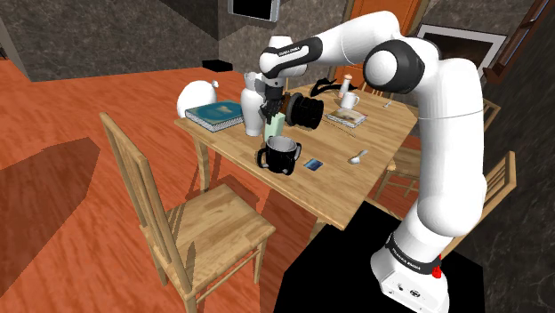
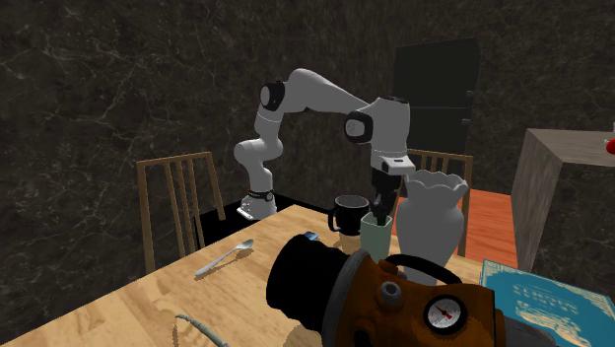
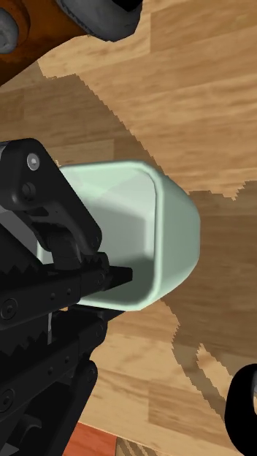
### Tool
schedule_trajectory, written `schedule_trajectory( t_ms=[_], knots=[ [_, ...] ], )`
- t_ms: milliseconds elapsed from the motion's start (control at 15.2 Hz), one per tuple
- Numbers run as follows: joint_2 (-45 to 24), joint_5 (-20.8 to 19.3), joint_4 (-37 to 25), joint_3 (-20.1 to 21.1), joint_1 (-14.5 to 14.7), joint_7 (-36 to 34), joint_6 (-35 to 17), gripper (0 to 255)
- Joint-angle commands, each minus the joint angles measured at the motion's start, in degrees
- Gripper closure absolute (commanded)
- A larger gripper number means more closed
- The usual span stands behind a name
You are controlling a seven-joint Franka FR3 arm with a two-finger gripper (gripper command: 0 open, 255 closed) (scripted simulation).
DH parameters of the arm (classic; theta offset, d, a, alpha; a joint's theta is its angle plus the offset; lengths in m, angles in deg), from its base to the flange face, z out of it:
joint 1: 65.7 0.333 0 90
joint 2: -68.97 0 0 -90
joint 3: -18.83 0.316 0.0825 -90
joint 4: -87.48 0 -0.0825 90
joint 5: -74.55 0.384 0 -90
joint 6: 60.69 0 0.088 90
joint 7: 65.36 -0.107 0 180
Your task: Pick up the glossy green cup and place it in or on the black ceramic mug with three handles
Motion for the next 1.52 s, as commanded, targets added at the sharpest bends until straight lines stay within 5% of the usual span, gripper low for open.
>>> schedule_trajectory(
  t_ms=[0, 1452],
  knots=[
    [-0.4, 0.0, 0.2, 0.0, 0.0, 0.0, 0.1, 255],
    [2.2, -0.5, -11.5, -0.3, -0.1, -0.7, 14.3, 255]
  ],
)
